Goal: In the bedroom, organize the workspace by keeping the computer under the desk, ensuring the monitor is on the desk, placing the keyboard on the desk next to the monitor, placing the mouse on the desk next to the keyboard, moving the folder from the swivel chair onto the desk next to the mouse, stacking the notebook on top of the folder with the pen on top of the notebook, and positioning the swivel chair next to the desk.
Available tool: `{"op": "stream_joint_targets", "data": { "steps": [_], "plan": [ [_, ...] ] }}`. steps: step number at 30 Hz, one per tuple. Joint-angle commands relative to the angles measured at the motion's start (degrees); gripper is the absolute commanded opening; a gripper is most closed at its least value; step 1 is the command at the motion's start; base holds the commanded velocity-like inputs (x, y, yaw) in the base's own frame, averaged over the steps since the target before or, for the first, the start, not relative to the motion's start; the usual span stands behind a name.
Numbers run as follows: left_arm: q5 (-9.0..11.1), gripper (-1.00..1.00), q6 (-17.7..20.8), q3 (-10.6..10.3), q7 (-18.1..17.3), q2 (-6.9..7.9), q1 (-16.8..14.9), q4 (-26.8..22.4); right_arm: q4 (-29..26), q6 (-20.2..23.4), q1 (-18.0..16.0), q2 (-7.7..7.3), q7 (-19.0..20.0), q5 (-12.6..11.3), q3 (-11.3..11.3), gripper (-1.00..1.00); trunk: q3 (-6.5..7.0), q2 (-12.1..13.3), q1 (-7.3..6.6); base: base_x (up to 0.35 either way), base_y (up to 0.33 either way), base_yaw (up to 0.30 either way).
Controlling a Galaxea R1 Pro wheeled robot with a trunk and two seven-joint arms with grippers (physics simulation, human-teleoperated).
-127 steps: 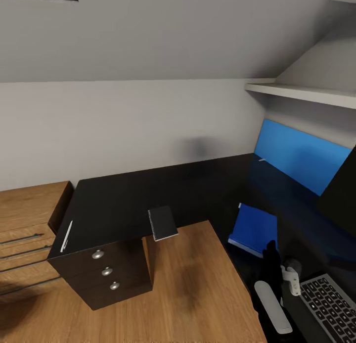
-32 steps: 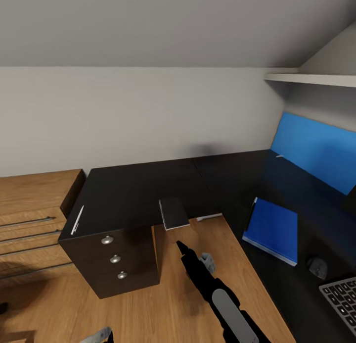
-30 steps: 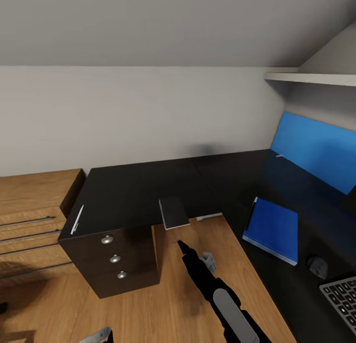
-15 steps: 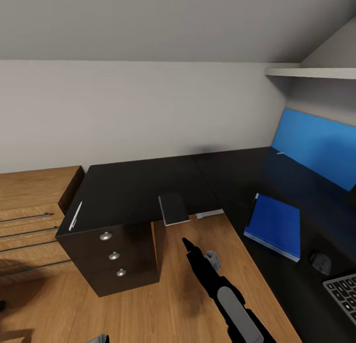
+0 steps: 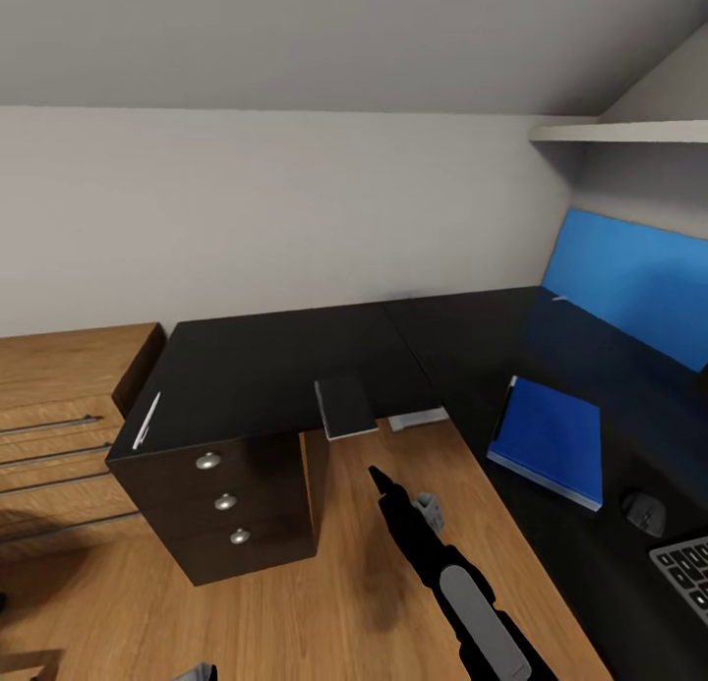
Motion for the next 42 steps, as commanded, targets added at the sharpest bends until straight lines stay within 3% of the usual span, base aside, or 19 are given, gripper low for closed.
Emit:
{"op": "stream_joint_targets", "data": {
  "steps": [1,6,8,9,10,12,14,18,42],
  "plan": [
    [0.61,1.00,-0.32,-0.13,0.14,0.05,0.00,-0.08,-0.08,0.13,-0.02,-0.02,-0.26,-0.39,0.00,1.00,-0.22,-0.44,0.23,0.000,0.000,0.000],
    [0.85,1.00,1.07,-0.13,-0.12,1.00,0.00,-2.38,-0.06,0.14,0.00,-0.06,-0.21,-0.40,0.00,1.00,-1.12,-2.44,1.32,0.000,0.000,0.000],
    [1.66,1.00,4.87,-0.13,-0.17,1.95,0.00,-5.37,-0.05,0.15,0.00,-0.10,-0.20,-0.37,0.00,1.00,-1.48,-3.25,1.76,0.000,0.000,0.000],
    [2.94,1.00,9.13,-0.13,-0.19,2.39,0.00,-8.49,-0.04,0.17,0.02,-0.10,-0.20,-0.35,0.00,1.00,-1.66,-3.65,1.98,0.000,0.000,0.000],
    [5.65,1.00,17.42,-0.20,-0.18,2.76,0.00,-14.30,0.03,0.15,0.01,-0.08,-0.20,-0.33,-0.03,1.00,-1.84,-4.05,2.20,0.000,0.000,0.000],
    [7.40,1.00,23.28,-0.30,-0.18,2.87,0.00,-17.74,0.08,0.15,0.00,-0.07,-0.20,-0.32,-0.05,1.00,-2.20,-4.85,2.64,0.000,0.000,0.000],
    [11.07,1.00,35.22,-0.39,-0.41,2.00,-0.40,-22.53,-1.01,0.22,0.01,-0.90,-0.20,-0.52,0.06,1.00,-2.38,-5.25,2.86,0.000,0.000,0.000],
    [12.58,1.00,36.90,-0.45,-0.56,0.74,-0.66,-22.72,-2.72,0.16,-0.01,-1.54,-0.14,-0.59,0.18,1.00,-2.38,-5.25,2.86,0.000,0.000,0.000],
    [12.32,1.00,36.93,-0.48,-0.63,0.79,-0.70,-21.51,-3.93,0.14,-0.02,-1.74,-0.02,-0.75,0.43,1.00,-2.38,-5.25,2.86,0.158,0.022,0.000]
  ]
}}
